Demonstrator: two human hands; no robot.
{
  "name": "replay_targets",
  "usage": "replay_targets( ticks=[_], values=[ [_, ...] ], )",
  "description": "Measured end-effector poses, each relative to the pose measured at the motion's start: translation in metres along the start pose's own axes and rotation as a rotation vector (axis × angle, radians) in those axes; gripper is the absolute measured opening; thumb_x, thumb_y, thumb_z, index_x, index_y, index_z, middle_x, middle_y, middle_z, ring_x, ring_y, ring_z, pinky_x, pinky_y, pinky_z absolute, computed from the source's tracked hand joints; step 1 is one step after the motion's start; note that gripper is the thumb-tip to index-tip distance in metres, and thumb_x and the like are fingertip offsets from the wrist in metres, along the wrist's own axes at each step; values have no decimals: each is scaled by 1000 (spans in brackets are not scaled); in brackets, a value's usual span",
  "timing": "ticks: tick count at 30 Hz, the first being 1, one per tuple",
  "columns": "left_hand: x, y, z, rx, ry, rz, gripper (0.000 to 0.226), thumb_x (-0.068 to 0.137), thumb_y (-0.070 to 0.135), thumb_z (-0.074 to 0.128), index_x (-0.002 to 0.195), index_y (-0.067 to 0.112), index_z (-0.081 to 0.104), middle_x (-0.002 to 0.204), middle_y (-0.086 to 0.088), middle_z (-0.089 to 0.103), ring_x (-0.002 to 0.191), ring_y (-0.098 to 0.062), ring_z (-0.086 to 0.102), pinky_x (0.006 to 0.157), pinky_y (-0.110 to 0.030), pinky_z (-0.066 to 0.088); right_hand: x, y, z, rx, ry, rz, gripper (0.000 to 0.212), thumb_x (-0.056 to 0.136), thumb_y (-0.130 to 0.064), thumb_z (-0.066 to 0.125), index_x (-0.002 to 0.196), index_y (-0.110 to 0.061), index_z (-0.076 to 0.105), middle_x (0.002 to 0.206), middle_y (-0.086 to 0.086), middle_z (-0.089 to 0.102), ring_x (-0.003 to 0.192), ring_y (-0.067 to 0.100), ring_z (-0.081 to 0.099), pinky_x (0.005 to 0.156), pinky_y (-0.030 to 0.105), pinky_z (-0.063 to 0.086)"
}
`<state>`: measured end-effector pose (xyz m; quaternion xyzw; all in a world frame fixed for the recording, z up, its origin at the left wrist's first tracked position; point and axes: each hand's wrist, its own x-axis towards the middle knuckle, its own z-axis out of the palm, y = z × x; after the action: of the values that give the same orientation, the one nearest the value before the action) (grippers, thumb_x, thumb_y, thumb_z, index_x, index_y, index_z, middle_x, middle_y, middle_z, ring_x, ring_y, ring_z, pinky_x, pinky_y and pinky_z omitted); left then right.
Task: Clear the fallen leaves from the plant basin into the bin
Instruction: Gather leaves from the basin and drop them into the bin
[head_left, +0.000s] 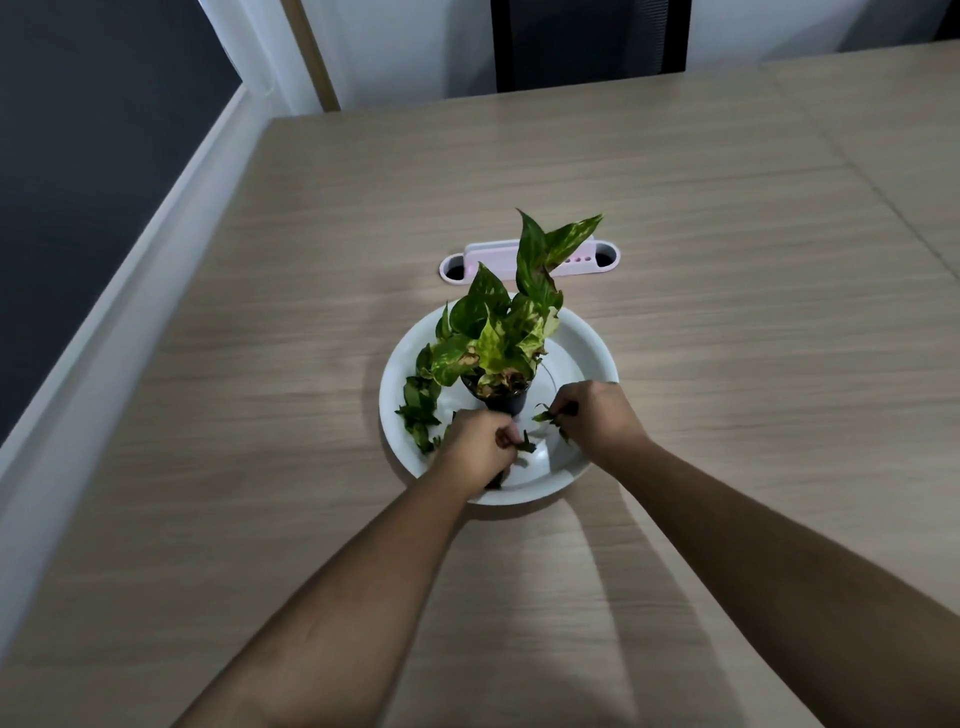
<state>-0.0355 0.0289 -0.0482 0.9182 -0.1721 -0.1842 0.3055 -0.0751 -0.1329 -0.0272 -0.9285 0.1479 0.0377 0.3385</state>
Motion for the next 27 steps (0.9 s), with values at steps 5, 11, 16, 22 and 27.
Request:
replay_targets(
  ticks=[5,11,16,22,27],
  values=[
    [7,10,6,85,-34,73,29,83,9,65,110,18,70,107,-8,73,98,-22,67,81,-20,47,-5,0,-5,11,26,3,26,78,7,56,91,-8,74,93,15,75,85,28,68,82,36,57],
    [7,9,13,227,-24,103,27,86,9,56,108,13,72,108,-13,71,103,-30,62,88,-34,49,-7,5,-6,25,29,22,24,78,6,58,89,-8,74,90,15,75,83,28,68,80,32,56],
    [2,7,14,209,27,88,26,86,7,53,104,8,72,106,-15,69,102,-29,61,84,-32,46,-11,7,-5,29,21,33,24,78,6,58,88,-9,74,91,14,74,81,28,67,76,30,56],
    [-18,-4,-18,84,97,-28,23,83,3,56,100,4,73,101,-14,73,96,-29,66,82,-26,47,-21,-8,3,27,-73,-30,26,76,7,56,87,-8,74,88,13,75,82,26,68,73,28,55],
    [-79,-39,-74,55,333,-198,19,79,-1,58,87,4,74,82,-13,72,74,-24,67,69,-24,52,-42,-67,45,6,-248,-260,23,76,2,58,87,-8,75,93,11,75,88,25,67,77,23,47]
  ],
)
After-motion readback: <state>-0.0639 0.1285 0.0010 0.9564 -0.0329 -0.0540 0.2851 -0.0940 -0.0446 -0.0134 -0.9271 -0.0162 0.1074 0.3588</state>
